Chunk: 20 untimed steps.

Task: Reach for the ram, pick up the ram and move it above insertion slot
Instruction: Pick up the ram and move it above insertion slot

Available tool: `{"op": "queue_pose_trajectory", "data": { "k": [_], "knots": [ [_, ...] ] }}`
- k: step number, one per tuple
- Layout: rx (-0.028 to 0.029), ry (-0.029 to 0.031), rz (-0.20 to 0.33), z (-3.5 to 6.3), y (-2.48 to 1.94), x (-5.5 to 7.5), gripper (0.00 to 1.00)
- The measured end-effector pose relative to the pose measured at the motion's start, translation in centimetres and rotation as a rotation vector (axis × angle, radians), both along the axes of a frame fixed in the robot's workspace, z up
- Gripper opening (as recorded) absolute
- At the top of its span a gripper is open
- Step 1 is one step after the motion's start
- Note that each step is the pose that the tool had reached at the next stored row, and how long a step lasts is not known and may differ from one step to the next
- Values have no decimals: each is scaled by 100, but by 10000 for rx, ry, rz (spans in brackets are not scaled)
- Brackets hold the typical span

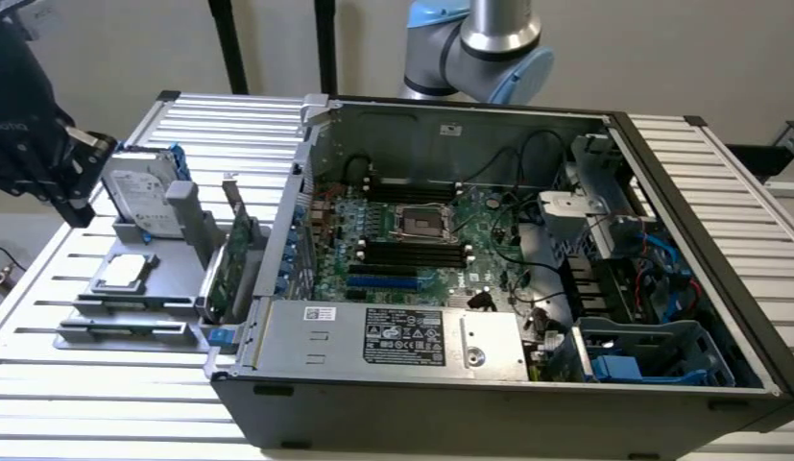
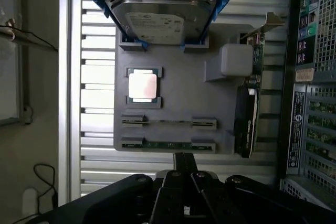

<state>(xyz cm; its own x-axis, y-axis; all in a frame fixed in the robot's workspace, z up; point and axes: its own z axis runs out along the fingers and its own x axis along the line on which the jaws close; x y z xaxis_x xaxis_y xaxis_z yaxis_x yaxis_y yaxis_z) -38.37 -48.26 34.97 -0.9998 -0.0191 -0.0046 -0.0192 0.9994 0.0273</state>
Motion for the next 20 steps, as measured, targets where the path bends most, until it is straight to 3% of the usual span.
{"op": "queue_pose_trajectory", "data": {
  "k": [12,16,20],
  "knots": [
    [-63,-26,0,-103,-165,67,11],
    [-67,-25,54,-106,-170,73,11],
    [-64,-28,677,-107,-171,73,11]
  ]
}}
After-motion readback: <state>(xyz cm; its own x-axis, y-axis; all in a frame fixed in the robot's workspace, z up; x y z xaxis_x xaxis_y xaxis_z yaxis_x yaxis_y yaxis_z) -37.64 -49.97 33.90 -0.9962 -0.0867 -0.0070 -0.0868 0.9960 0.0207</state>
